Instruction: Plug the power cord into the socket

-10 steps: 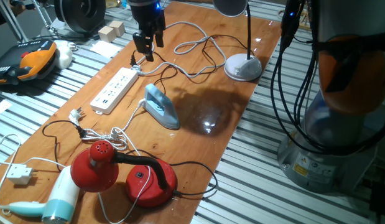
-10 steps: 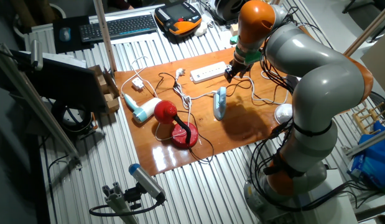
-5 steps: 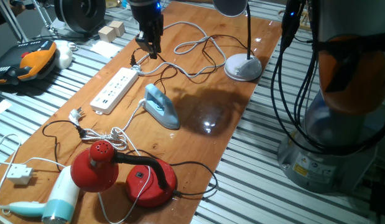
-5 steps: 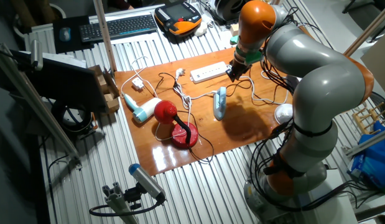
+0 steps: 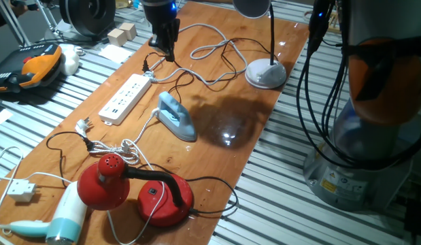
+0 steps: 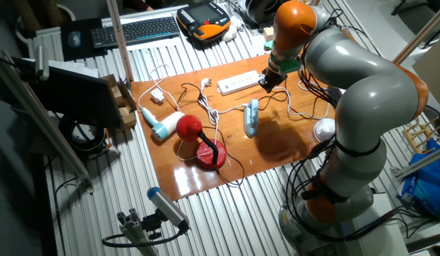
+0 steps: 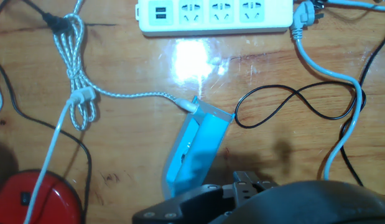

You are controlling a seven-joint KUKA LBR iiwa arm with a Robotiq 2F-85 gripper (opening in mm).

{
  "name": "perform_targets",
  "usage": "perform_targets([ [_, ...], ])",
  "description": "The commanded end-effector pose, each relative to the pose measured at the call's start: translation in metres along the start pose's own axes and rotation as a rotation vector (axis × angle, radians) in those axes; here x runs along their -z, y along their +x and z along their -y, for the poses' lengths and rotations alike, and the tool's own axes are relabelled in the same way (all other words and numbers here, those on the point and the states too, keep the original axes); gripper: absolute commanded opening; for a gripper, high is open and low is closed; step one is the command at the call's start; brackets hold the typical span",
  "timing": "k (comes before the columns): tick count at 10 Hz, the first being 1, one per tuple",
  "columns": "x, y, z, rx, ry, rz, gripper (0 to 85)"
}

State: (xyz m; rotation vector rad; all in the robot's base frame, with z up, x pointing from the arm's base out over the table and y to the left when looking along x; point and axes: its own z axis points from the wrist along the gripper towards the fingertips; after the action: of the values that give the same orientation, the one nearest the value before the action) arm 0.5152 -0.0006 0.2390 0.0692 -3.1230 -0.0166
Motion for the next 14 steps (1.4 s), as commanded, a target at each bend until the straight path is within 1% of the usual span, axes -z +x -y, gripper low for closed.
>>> perform_targets([
  [1,0.0,0.0,0.0,-0.008,0.0,0.0,0.0],
  [3,-0.001,-0.002,0.001,-0.019,0.007,0.007,0.0],
  [4,-0.002,-0.004,0.004,-0.021,0.007,0.009,0.0],
  [8,-0.003,-0.021,0.021,-0.01,0.0,0.012,0.0],
  [9,-0.003,-0.024,0.023,-0.01,-0.001,0.015,0.0],
  [11,-0.003,-0.029,0.025,-0.025,0.008,0.024,0.0],
  [12,-0.003,-0.033,0.026,-0.03,0.008,0.024,0.0],
  [13,-0.006,-0.038,0.028,-0.036,0.008,0.031,0.0],
  [14,-0.008,-0.04,0.03,-0.039,0.0,0.035,0.0],
])
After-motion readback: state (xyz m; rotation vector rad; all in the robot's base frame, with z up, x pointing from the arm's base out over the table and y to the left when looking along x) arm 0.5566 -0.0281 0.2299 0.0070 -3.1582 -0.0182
